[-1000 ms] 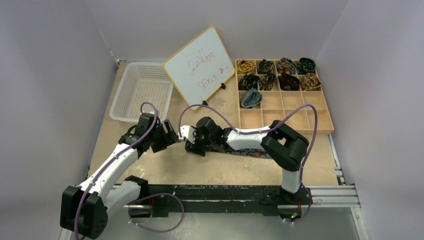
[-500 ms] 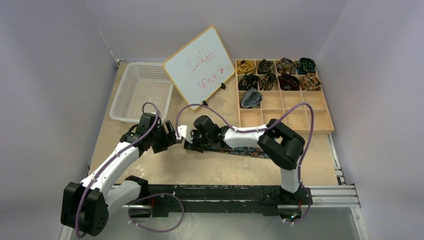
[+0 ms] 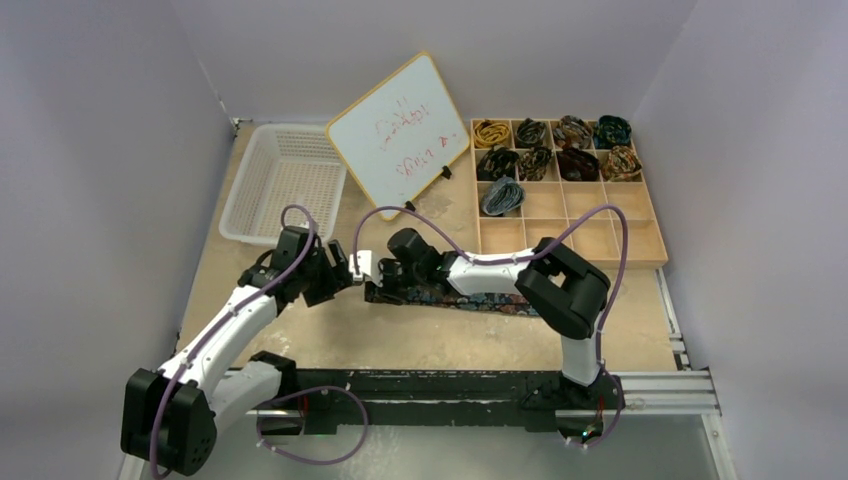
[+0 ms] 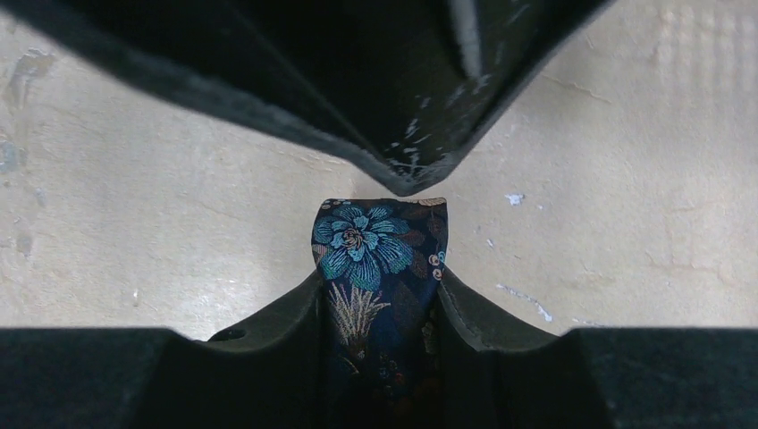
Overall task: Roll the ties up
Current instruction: Roll the tie at the center of the board.
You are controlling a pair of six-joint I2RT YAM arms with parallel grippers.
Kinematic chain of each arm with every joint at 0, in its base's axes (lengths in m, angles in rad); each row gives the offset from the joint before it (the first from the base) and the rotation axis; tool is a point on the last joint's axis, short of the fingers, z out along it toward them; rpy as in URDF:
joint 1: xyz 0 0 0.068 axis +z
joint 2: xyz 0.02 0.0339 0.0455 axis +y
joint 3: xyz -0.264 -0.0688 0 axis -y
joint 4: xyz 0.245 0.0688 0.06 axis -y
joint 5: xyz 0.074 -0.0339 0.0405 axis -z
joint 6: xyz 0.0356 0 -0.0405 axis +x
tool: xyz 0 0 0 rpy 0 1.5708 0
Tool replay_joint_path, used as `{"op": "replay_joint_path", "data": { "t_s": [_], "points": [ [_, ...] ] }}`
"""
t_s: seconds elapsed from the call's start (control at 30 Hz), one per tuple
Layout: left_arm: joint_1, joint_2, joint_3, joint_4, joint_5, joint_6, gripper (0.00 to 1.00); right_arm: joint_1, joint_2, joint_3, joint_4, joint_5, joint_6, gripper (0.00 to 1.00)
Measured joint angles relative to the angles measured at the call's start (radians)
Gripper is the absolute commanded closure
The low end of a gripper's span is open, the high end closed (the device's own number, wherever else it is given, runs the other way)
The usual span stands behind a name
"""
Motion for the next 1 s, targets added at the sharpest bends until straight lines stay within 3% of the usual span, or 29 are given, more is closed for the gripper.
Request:
{"op": "replay_joint_path", "data": {
  "t_s": [0.3,0.5,0.83,1.0],
  "points": [
    [0.0,-0.051,-0.015,-0.024,-0.05,-0.043,0.29,-0.001,0.037,0.021,0.021,-0.044,-0.023,0.54],
    [0.002,-0.051,-0.016,-0.037,-0.058,-0.043,0.29,-0.005,0.066,0.022,0.043,-0.057,-0.025,0.54],
    [0.003,-0.039,-0.016,-0.029,-0.052,-0.043,0.29,-0.01,0.068,0.016,0.069,-0.075,-0.01,0.3],
    [0.003,-0.025,-0.016,-0.001,-0.035,-0.043,0.29,-0.02,-0.019,-0.032,0.069,-0.065,0.048,0.18]
  ]
}}
